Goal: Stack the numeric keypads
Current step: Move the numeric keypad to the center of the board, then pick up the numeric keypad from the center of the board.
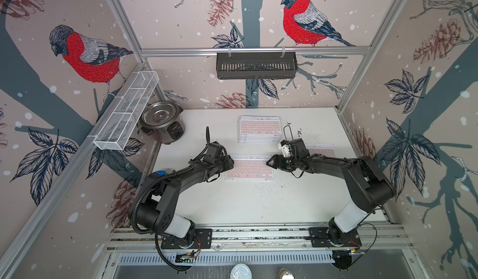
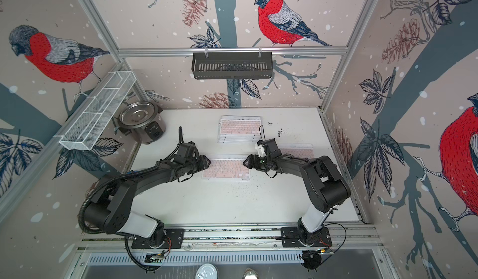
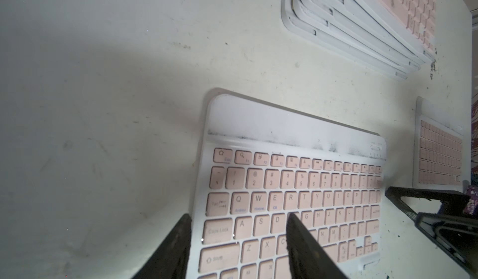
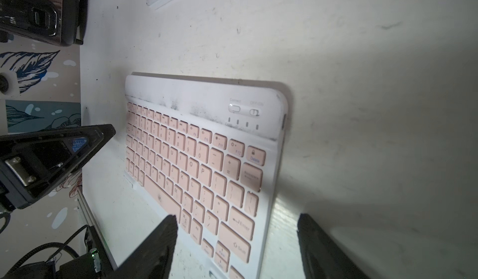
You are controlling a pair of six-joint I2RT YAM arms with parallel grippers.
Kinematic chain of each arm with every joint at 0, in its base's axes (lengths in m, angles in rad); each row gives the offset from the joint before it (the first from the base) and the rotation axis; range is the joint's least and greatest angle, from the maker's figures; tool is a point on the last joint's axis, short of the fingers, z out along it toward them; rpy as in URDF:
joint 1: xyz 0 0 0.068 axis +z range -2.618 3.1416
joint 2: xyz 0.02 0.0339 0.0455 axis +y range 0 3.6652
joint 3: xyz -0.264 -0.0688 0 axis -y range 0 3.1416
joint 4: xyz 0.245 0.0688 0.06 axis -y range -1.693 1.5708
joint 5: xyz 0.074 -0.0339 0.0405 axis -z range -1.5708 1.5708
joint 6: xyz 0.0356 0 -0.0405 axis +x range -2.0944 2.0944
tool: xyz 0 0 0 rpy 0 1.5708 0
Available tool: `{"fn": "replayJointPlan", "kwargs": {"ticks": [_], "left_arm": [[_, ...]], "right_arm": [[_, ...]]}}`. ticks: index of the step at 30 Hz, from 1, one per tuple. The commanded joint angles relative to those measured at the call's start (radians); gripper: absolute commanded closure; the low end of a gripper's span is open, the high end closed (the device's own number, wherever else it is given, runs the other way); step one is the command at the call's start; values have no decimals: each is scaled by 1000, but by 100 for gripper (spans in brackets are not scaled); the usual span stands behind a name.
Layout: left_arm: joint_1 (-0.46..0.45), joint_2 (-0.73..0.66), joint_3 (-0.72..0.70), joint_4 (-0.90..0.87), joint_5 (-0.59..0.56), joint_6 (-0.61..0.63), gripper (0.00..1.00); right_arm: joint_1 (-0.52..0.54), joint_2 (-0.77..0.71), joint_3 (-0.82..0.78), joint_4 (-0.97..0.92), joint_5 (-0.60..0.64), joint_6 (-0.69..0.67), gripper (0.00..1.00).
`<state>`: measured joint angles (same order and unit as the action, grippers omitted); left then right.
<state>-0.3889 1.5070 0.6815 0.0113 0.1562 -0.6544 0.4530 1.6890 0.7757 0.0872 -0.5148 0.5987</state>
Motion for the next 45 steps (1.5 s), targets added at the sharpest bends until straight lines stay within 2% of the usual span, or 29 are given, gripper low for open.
{"fn": "replayJointPlan", "kwargs": {"ticks": [1,8,25,31,37,45], "left_arm": [[2,24,8,-11,3,7,42],[1,16,-18,-22,-20,19,42],[-25,28,-72,17,22,19,42],[-54,40,-76,35,32,14,42],[-100,66,-84,57,32,-9,42],[-118,72,-140,130,87,-55,42]], "right_arm": [[13,15,-1,-32,33,13,25],[38,28,-2,-18,39,28,24],[44,-23,-26,-95,83,5,24],[83,-2,-17,-63,66,25,24],[89,-17,-44,27,-42,77,24],[11,-100,-153,312,-289,223,24]]}}
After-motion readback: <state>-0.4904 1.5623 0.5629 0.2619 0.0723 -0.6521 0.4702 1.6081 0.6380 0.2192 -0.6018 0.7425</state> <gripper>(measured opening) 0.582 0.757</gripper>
